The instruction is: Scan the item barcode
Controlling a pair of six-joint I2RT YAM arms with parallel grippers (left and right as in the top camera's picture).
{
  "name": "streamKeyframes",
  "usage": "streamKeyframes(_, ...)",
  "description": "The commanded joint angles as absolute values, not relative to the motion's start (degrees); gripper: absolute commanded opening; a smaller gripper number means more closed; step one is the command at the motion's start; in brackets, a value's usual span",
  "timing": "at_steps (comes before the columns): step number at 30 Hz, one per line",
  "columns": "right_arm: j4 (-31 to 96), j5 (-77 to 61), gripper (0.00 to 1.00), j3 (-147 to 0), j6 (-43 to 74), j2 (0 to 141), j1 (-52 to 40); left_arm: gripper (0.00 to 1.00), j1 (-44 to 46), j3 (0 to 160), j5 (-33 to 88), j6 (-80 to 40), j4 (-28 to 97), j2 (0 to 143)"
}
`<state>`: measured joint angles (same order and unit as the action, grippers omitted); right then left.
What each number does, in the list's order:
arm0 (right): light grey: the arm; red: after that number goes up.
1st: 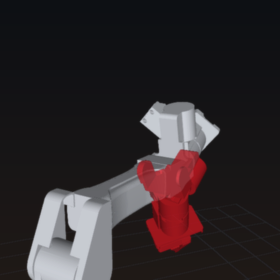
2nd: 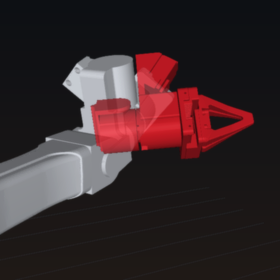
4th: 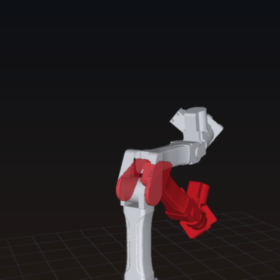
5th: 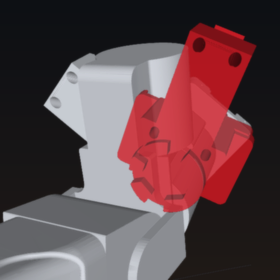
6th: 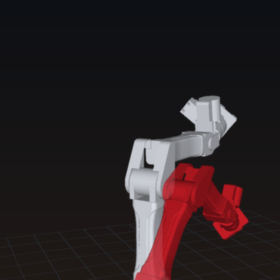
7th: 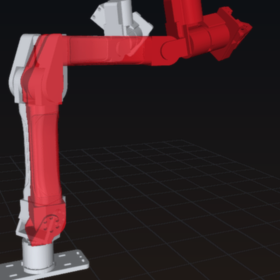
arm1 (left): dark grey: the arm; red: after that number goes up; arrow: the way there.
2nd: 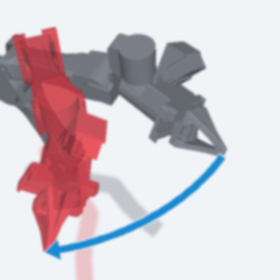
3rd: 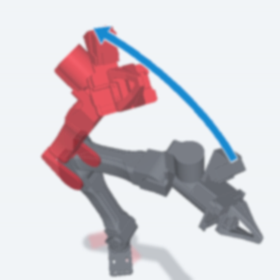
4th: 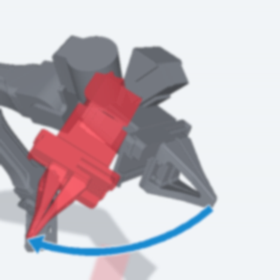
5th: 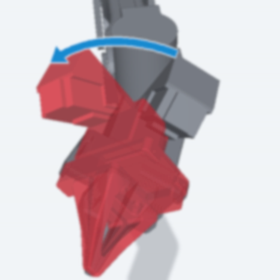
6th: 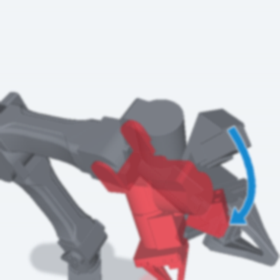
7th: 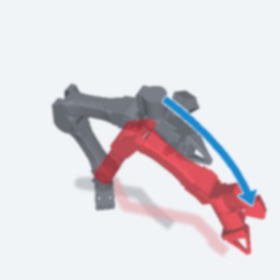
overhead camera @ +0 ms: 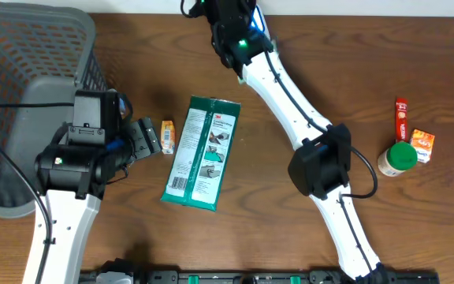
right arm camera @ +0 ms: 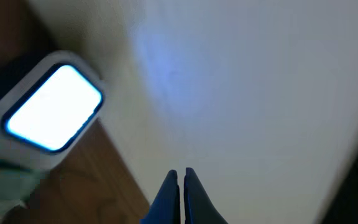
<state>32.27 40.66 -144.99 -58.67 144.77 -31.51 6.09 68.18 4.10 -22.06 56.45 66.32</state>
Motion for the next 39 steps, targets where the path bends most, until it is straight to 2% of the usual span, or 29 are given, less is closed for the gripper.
streamKeyframes(1, 37.6, 35.5, 0.05, -145.7, -45.2, 145.7, -30.2, 0.86, 5.8, 68.9, 3.6, -21.5, 56.5, 66.2)
streamKeyframes(3, 44.1, 31.3, 0.07, -145.7, -38.0, 144.7, -29.6, 0.86, 5.8, 68.9, 3.6, -21.5, 56.5, 66.2)
streamKeyframes(4, 50.6, 26.1, 0.13, -145.7, -34.4, 143.6, -29.0, 0.86, 5.8, 68.9, 3.6, -21.5, 56.6, 66.2)
streamKeyframes(7, 64.3, 15.9, 0.22, -145.7, -26.0, 141.7, -26.7, 0.86, 5.8, 68.9, 3.6, -21.5, 56.6, 66.2)
streamKeyframes(9, 70.8, 10.1, 0.34, -145.7, -21.6, 141.4, -24.2, 0.86, 5.8, 68.9, 3.6, -21.5, 56.6, 66.2)
streamKeyframes(12, 74.3, -1.4, 0.45, -145.3, -16.0, 141.8, -19.4, 0.86, 5.8, 68.9, 3.6, -21.5, 56.5, 66.2)
streamKeyframes(13, 73.8, -10.0, 0.57, -144.2, -15.7, 142.1, -16.2, 0.86, 5.8, 68.9, 3.6, -21.5, 56.5, 66.2)
streamKeyframes(19, 65.6, -27.4, 0.7, -138.7, -15.6, 142.2, -9.1, 0.86, 5.8, 68.9, 3.6, -21.5, 56.6, 66.2)
streamKeyframes(25, 50.9, -27.9, 0.75, -130.3, -15.7, 142.3, -8.4, 0.86, 5.8, 68.9, 3.6, -21.5, 56.6, 66.2)
streamKeyframes(29, 40.8, -27.0, 0.86, -124.4, -14.5, 142.5, -9.7, 0.86, 5.8, 68.9, 3.6, -21.5, 56.5, 66.2)
streamKeyframes(33, 32.9, -22.8, 0.86, -118.1, -13.6, 142.5, -11.0, 0.86, 5.8, 68.9, 3.6, -21.5, 56.5, 66.2)
streamKeyframes(38, 32.7, -18.7, 0.73, -114.1, -12.6, 142.5, -11.6, 0.86, 5.8, 68.9, 3.6, -21.5, 56.6, 66.2)
streamKeyframes(39, 33.2, -18.7, 0.65, -113.8, -12.6, 142.5, -11.6, 0.86, 5.8, 68.9, 3.6, -21.5, 56.5, 66.2)
